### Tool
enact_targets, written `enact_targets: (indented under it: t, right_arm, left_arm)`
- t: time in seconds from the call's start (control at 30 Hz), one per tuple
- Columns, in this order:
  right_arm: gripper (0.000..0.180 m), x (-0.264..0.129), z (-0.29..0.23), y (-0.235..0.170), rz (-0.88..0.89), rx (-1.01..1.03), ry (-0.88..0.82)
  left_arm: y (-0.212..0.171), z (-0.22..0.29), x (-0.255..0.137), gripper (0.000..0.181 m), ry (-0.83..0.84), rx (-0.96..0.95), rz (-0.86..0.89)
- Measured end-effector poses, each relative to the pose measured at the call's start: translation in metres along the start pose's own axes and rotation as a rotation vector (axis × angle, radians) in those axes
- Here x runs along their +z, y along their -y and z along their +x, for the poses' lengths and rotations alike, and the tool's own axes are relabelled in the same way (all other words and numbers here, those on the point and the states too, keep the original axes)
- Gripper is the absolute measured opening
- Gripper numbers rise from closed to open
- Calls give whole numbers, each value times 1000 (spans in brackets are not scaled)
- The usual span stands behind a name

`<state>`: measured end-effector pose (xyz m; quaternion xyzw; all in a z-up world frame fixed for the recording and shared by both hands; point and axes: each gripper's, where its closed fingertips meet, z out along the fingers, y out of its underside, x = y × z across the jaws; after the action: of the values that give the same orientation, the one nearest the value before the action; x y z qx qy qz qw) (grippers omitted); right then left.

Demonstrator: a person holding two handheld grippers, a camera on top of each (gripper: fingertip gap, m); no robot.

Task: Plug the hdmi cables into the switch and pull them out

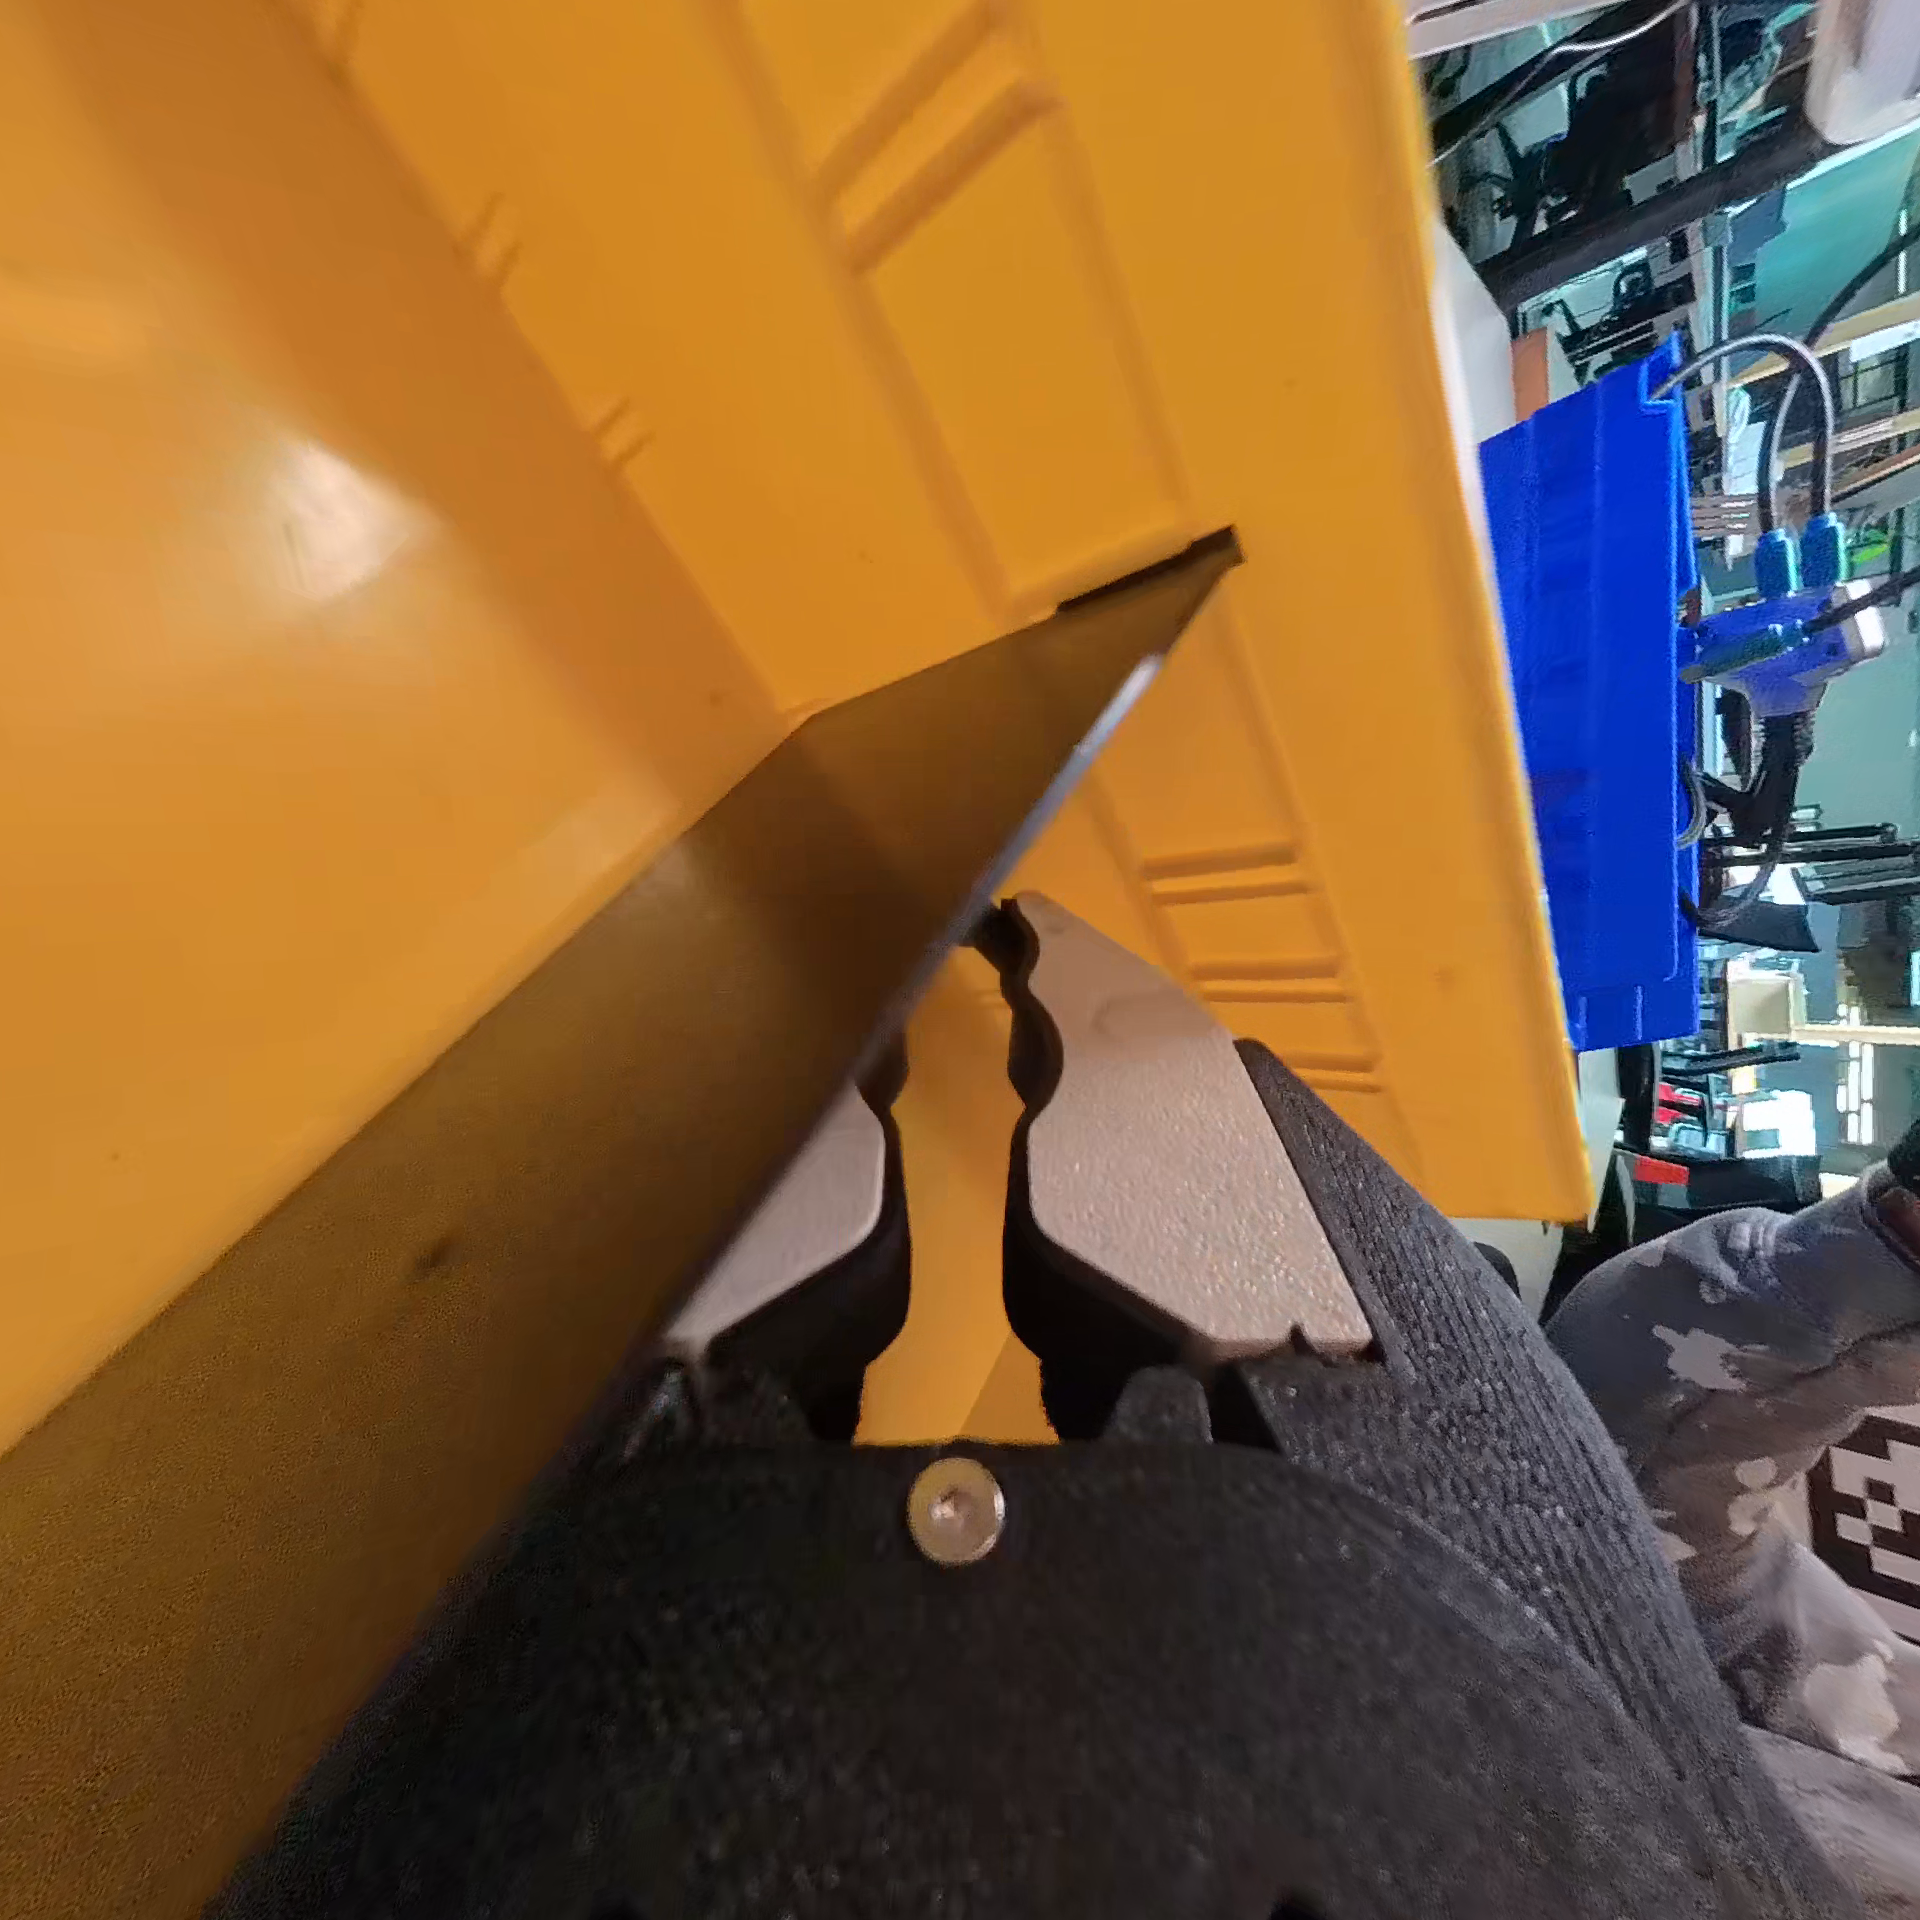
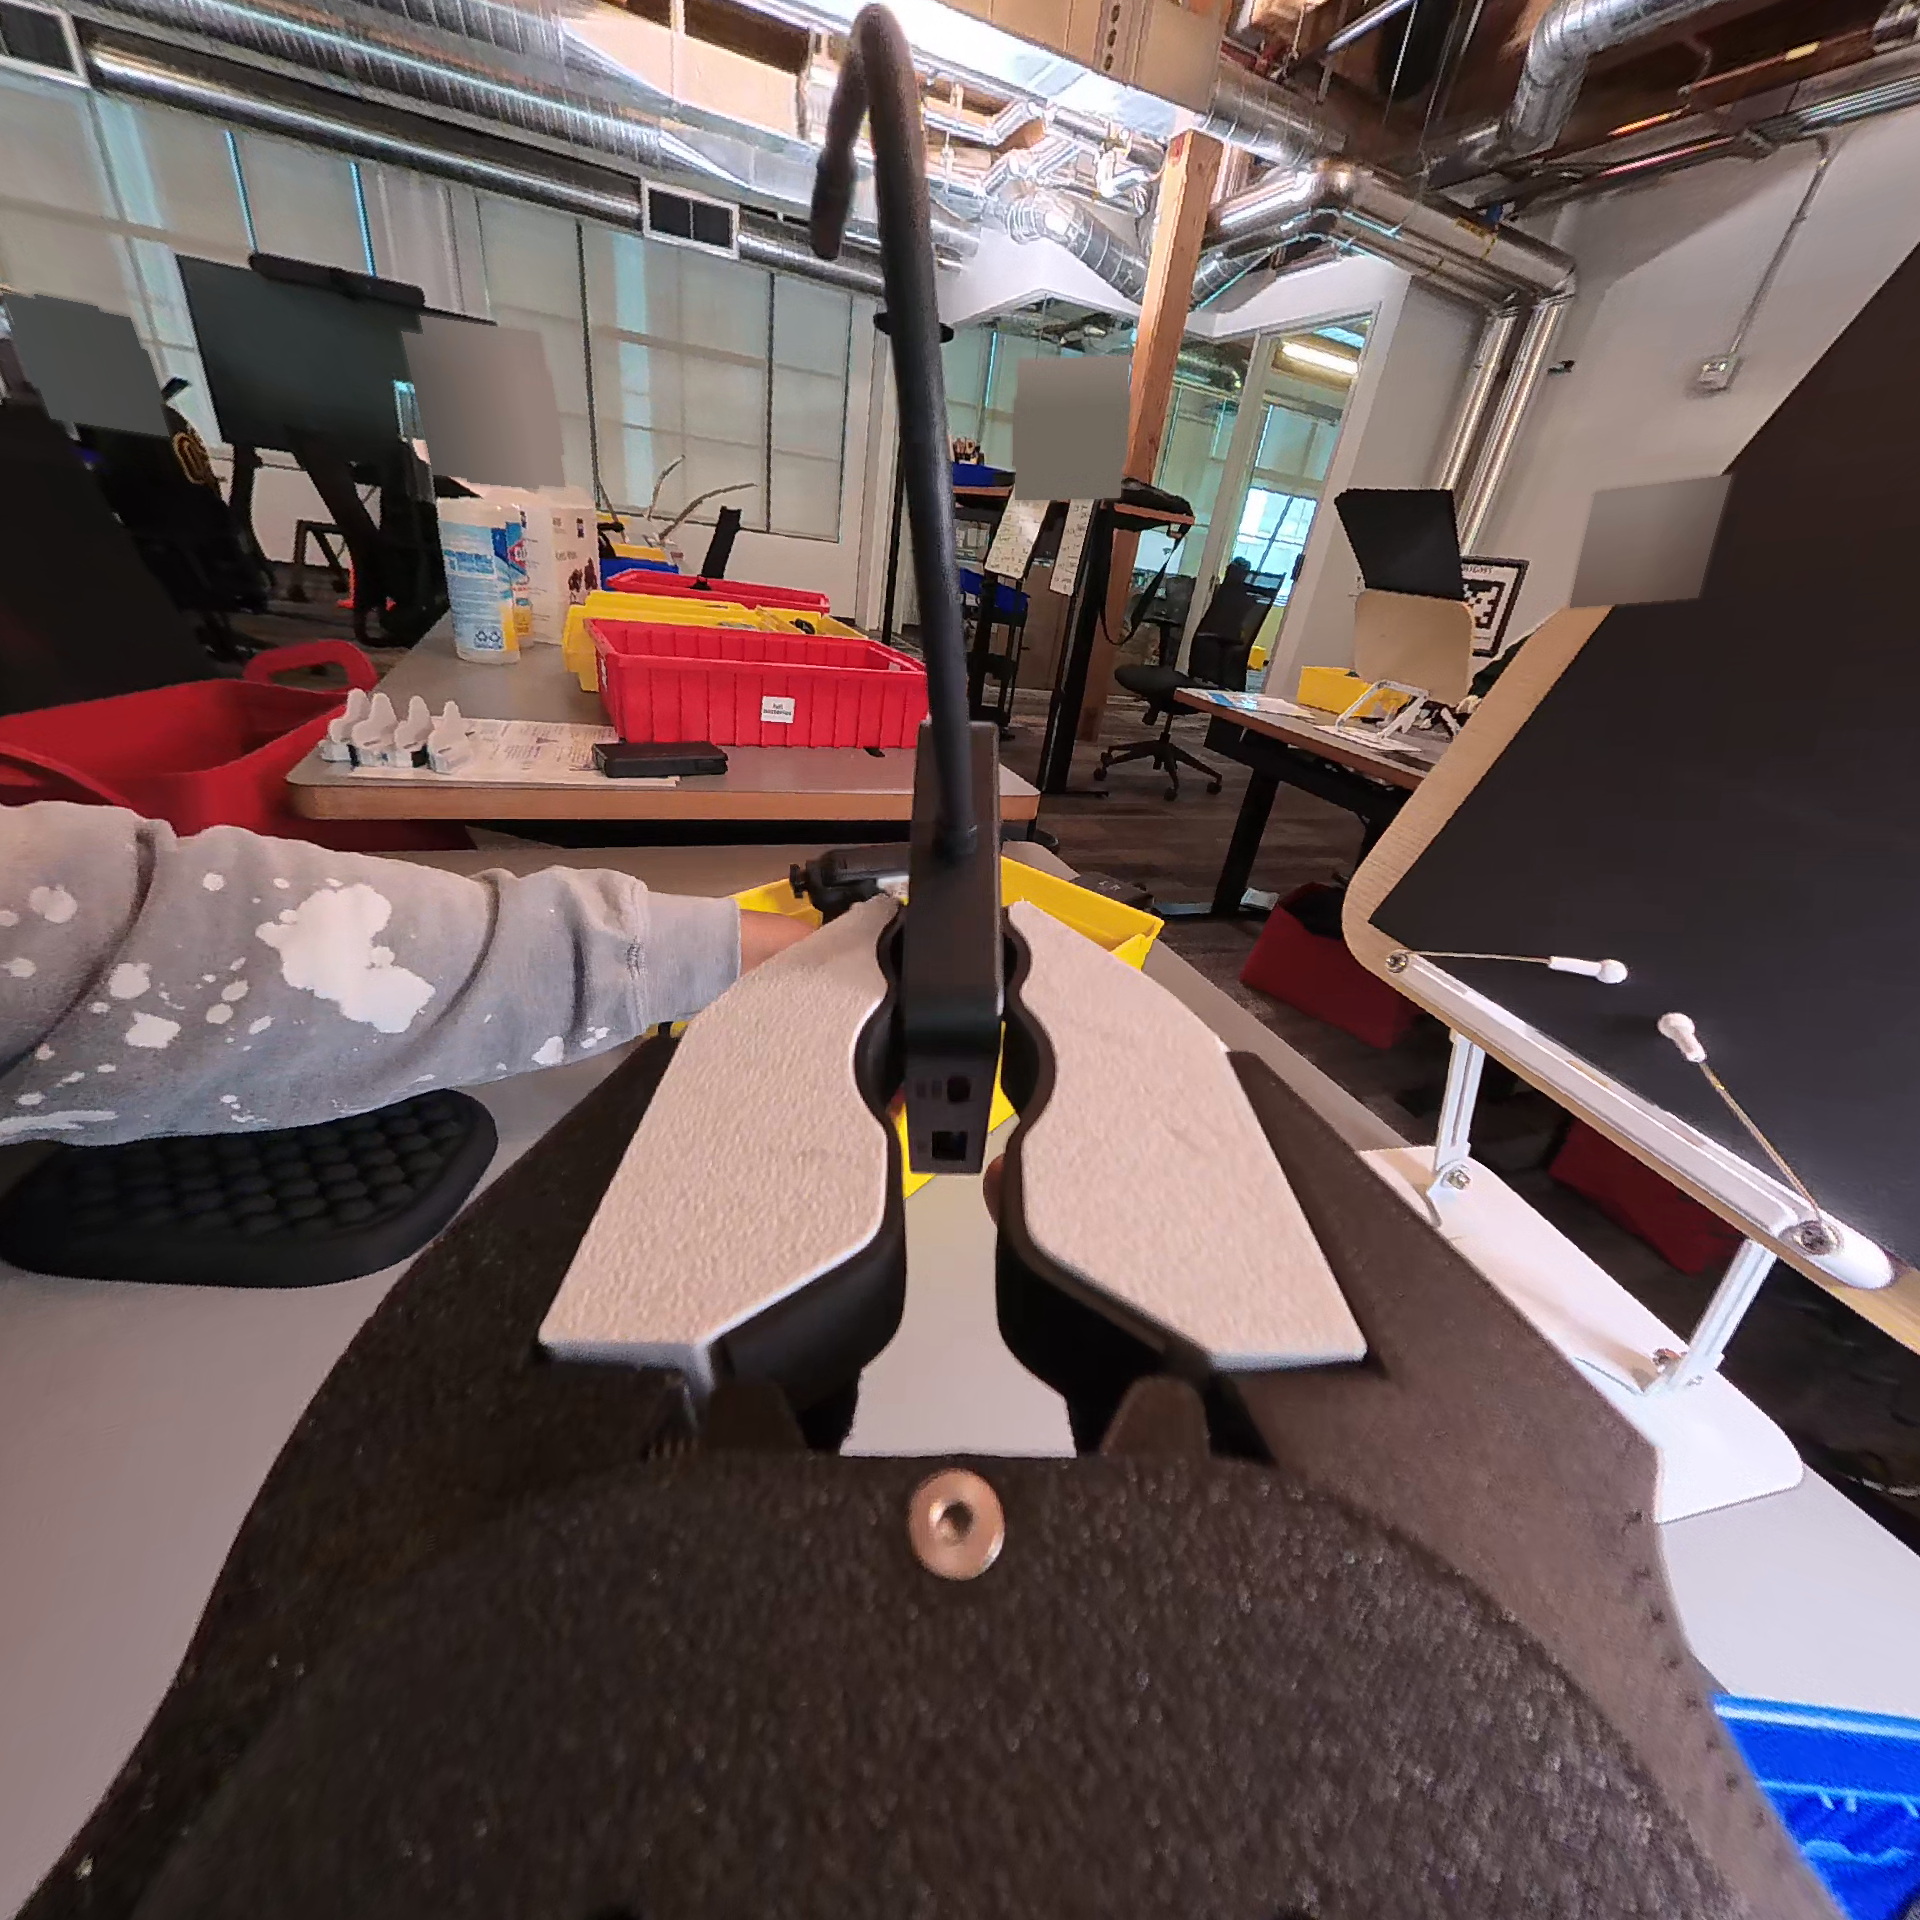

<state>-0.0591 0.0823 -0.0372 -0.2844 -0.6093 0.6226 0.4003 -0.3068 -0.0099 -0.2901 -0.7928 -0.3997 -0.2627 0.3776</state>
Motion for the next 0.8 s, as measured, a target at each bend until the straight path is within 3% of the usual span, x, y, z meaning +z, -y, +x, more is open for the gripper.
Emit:
enact_targets:
  t: [0.03,0.13,0.27,0.43,0.6,0.8]
  right_arm:
    - [13,-1,0,0,1,-5,1]
    - [13,-4,-3,1,8,-29,31]
    - [13,-4,-7,-1,24,-22,88]
    - [14,-5,-17,-6,11,-19,159]
    - [14,-15,-39,-9,6,28,335]
    - [14,-31,-50,-6,70,154,507]
  left_arm:
    - [2,4,-4,14,5,34,13]
    - [7,23,-25,14,71,256,63]
    - [7,92,-56,13,63,610,154]
    - [-29,182,-73,12,10,1014,130]
    - [-87,245,-69,11,-216,1177,9]
    - [-138,291,-63,10,-535,1197,-114]
